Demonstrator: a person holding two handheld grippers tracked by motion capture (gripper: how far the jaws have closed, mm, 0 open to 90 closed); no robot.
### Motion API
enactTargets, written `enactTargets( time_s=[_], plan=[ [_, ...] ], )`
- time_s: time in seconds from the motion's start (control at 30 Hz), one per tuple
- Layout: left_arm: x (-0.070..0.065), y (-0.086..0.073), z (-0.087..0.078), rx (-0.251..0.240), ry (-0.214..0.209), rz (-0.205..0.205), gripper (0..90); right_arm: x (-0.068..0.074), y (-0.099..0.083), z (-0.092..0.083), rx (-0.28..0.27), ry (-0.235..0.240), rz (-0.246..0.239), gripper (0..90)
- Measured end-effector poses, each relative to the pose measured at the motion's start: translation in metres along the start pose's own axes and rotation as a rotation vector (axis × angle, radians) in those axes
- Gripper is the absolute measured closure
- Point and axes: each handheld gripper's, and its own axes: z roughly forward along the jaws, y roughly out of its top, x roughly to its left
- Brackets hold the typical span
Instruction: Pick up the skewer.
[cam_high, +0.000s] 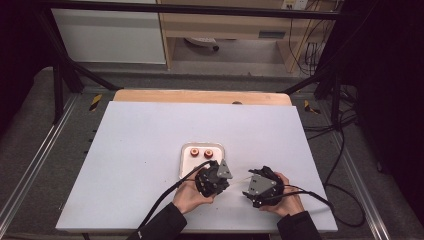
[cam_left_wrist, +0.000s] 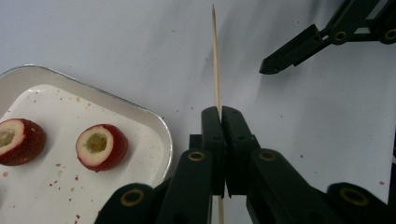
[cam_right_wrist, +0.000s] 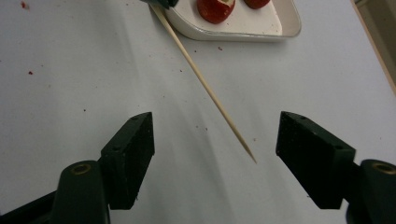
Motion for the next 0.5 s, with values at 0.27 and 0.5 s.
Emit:
enactTargets(
  time_s=[0.27, 0.5],
  plan=[
    [-0.007, 0.009, 0.005, 0.014, -0.007, 0.027, 88.6, 0.003, 0.000, 0.004, 0.012, 0.009, -0.145, 45.9],
    [-0.010, 0.015, 0.010, 0.030, -0.020, 0.041, 88.6, 0.005, 0.001, 0.004, 0.034, 0.007, -0.248, 57.3]
  ],
)
